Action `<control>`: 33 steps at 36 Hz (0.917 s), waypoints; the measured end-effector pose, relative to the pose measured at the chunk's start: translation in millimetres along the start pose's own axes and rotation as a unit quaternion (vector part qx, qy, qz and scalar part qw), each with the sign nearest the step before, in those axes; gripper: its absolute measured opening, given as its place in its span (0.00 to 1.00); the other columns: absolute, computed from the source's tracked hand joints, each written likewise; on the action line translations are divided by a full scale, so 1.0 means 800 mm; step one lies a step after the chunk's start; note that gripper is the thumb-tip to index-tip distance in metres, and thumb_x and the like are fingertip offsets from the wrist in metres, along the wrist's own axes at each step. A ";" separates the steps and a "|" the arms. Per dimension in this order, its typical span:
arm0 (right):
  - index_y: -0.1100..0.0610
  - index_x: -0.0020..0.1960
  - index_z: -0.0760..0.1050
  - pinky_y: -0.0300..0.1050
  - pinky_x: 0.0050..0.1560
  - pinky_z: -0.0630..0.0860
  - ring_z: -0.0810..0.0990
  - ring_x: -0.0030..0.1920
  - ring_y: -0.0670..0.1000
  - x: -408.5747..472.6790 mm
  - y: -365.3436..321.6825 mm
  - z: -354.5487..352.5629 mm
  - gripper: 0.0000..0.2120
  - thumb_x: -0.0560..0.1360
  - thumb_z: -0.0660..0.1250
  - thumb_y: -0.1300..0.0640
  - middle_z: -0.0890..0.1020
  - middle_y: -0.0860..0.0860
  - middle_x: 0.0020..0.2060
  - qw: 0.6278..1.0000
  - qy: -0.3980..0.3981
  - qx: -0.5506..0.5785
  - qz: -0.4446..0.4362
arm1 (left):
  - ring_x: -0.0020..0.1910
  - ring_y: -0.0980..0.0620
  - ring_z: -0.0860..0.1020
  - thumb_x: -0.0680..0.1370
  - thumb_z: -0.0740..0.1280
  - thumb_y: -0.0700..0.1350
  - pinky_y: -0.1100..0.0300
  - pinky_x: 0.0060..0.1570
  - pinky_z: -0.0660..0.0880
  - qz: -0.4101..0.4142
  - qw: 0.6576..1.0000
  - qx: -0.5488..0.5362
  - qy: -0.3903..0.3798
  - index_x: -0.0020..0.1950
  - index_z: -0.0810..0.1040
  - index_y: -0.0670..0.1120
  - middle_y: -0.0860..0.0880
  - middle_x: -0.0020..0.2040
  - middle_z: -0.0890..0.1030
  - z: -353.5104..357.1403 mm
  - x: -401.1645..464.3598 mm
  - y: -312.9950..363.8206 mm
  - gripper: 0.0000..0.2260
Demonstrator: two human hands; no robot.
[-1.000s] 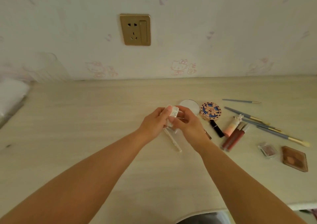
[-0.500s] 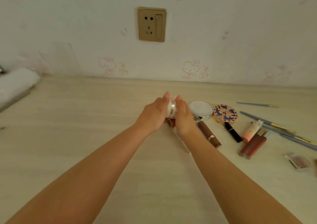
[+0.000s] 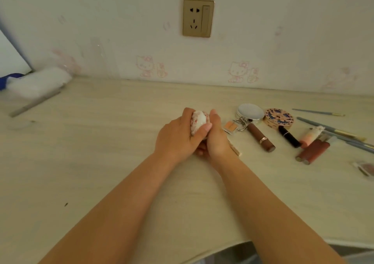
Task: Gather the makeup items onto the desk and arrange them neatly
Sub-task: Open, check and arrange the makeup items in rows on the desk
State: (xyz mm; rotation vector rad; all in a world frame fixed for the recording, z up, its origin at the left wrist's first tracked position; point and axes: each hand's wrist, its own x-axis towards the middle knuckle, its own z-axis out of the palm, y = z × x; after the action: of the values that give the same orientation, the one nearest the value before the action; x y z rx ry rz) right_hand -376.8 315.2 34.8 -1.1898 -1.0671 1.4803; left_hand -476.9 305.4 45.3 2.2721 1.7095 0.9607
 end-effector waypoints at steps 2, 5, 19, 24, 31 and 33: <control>0.55 0.38 0.75 0.38 0.24 0.63 0.68 0.23 0.48 0.001 0.001 0.001 0.30 0.78 0.43 0.37 0.74 0.51 0.25 1.000 -0.014 0.008 0.008 | 0.41 0.46 0.79 0.66 0.40 0.71 0.57 0.35 0.67 -0.025 1.000 0.017 0.006 0.58 0.67 0.49 0.54 0.39 0.75 0.001 -0.002 0.000 0.36; 0.55 0.40 0.75 0.36 0.22 0.62 0.68 0.22 0.47 0.004 0.001 -0.002 0.29 0.78 0.43 0.38 0.73 0.52 0.26 0.999 -0.036 0.022 0.009 | 0.42 0.46 0.78 0.64 0.38 0.71 0.57 0.36 0.65 -0.053 0.998 0.028 0.013 0.56 0.67 0.49 0.53 0.38 0.74 0.005 -0.002 -0.001 0.37; 0.57 0.43 0.75 0.37 0.27 0.64 0.64 0.23 0.48 0.022 -0.004 0.000 0.27 0.78 0.44 0.41 0.72 0.54 0.29 0.995 -0.028 0.026 0.089 | 0.40 0.45 0.76 0.69 0.42 0.69 0.56 0.35 0.66 -0.135 0.990 -0.024 0.038 0.51 0.67 0.48 0.49 0.38 0.76 0.020 0.002 -0.011 0.29; 0.58 0.45 0.75 0.34 0.23 0.68 0.64 0.20 0.46 0.018 -0.013 0.000 0.28 0.80 0.43 0.43 0.74 0.54 0.28 0.989 -0.049 0.074 0.119 | 0.40 0.46 0.75 0.77 0.50 0.64 0.56 0.37 0.67 -0.165 0.985 -0.039 0.039 0.55 0.69 0.47 0.48 0.41 0.78 0.018 0.002 -0.012 0.22; 0.58 0.46 0.74 0.41 0.24 0.74 0.74 0.23 0.50 0.009 -0.014 0.004 0.27 0.81 0.44 0.42 0.76 0.56 0.32 0.991 0.061 -0.109 0.051 | 0.44 0.43 0.76 0.74 0.54 0.67 0.54 0.40 0.70 -0.198 0.979 -0.030 0.044 0.53 0.67 0.48 0.48 0.43 0.79 0.014 0.001 -0.011 0.23; 0.57 0.51 0.74 0.44 0.35 0.75 0.77 0.37 0.54 0.007 -0.009 0.002 0.21 0.81 0.47 0.46 0.78 0.54 0.39 0.966 0.120 -0.219 -0.061 | 0.46 0.43 0.77 0.74 0.54 0.67 0.54 0.41 0.70 -0.203 0.978 -0.025 0.039 0.53 0.68 0.48 0.47 0.45 0.80 0.014 0.001 -0.012 0.23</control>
State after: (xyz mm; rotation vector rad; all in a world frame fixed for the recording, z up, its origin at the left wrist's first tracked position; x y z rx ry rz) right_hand -377.6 321.8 41.4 -1.5344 -1.3118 0.9993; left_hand -478.3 312.7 32.4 1.7694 2.0437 0.9924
